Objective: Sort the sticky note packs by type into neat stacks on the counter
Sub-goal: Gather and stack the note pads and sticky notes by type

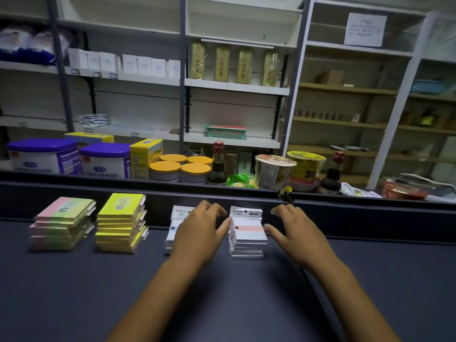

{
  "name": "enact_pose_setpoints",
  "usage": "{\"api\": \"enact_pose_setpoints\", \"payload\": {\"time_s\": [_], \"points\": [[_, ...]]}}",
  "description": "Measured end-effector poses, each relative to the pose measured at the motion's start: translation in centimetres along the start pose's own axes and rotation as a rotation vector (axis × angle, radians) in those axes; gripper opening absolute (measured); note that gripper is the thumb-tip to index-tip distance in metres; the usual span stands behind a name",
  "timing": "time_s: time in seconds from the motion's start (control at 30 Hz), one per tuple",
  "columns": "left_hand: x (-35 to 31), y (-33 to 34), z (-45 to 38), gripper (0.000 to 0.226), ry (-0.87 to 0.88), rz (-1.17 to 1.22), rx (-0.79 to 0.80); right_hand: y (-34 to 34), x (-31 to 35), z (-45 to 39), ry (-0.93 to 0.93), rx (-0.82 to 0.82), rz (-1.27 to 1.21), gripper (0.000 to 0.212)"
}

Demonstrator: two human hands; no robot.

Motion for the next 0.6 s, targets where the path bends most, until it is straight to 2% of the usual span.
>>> {"api": "enact_pose_setpoints", "payload": {"time_s": [0.3, 0.43, 0.53, 0.6], "points": [[-0.7, 5.7, -1.1, 0.046, -0.257, 0.095, 0.198, 1.8, -3.2, -1.4, 0.021, 0.087, -0.066, 0.038], [0.2, 7.1, -1.7, 0.054, -0.338, 0.138, 0.254, 3.7, -2.8, -2.6, 0.122, 0.229, -0.254, 0.029], [0.6, 7.6, -1.9, 0.054, -0.368, 0.196, 0.235, 5.2, -2.1, -3.0, 0.224, 0.375, -0.436, 0.035], [0.6, 7.8, -1.8, 0.054, -0.392, 0.216, 0.207, 5.8, -1.9, -3.0, 0.268, 0.386, -0.553, 0.033]]}}
Point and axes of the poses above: each hand's wrist, its own z-axis away from the middle knuckle, its own y-axis out of the palm, x = y × z, the point moved 1 cm from there along -z, towards the middle knuckle, and after that the axes turned 7 degrees about y, right-handed, at the moved point
